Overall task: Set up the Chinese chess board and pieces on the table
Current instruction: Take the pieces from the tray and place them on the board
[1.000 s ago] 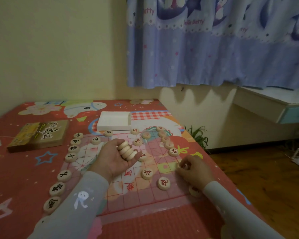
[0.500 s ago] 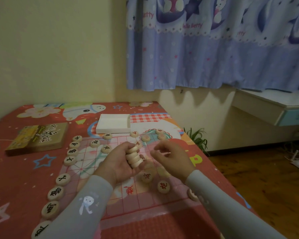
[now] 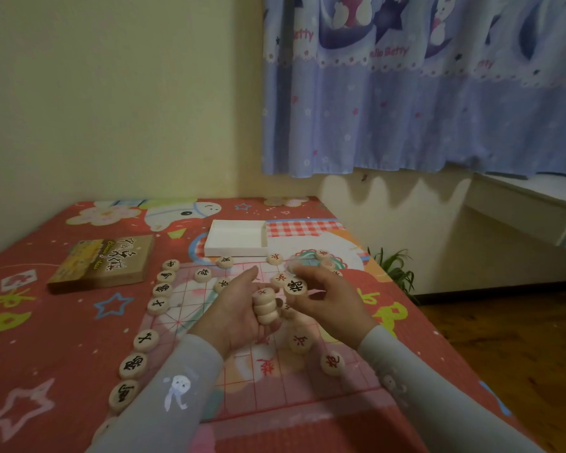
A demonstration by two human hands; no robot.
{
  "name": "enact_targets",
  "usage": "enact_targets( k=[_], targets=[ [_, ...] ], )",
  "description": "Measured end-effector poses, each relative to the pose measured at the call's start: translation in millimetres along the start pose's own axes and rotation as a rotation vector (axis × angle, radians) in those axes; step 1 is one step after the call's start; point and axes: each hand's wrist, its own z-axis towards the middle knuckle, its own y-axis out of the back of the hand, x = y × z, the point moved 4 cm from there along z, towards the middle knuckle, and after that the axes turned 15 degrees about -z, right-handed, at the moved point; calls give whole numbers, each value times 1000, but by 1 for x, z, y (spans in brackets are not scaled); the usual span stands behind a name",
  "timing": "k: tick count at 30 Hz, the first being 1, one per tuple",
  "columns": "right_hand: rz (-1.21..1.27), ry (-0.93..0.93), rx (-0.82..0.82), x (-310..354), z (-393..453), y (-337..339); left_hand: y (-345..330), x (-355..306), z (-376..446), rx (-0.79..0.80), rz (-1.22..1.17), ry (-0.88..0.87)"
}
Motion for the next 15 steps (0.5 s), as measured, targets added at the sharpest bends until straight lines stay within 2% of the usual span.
enact_targets(
  k=[2, 7, 15],
  targets=[
    [-24, -13, 1, -4, -1, 2, 5, -6, 2, -62, 2, -58],
    [-33, -47, -22, -11, -2, 6, 6, -8, 4, -88, -33, -76],
    [-177, -256, -214, -62, -1, 49, 17, -18, 10, -111, -145, -124]
  ],
)
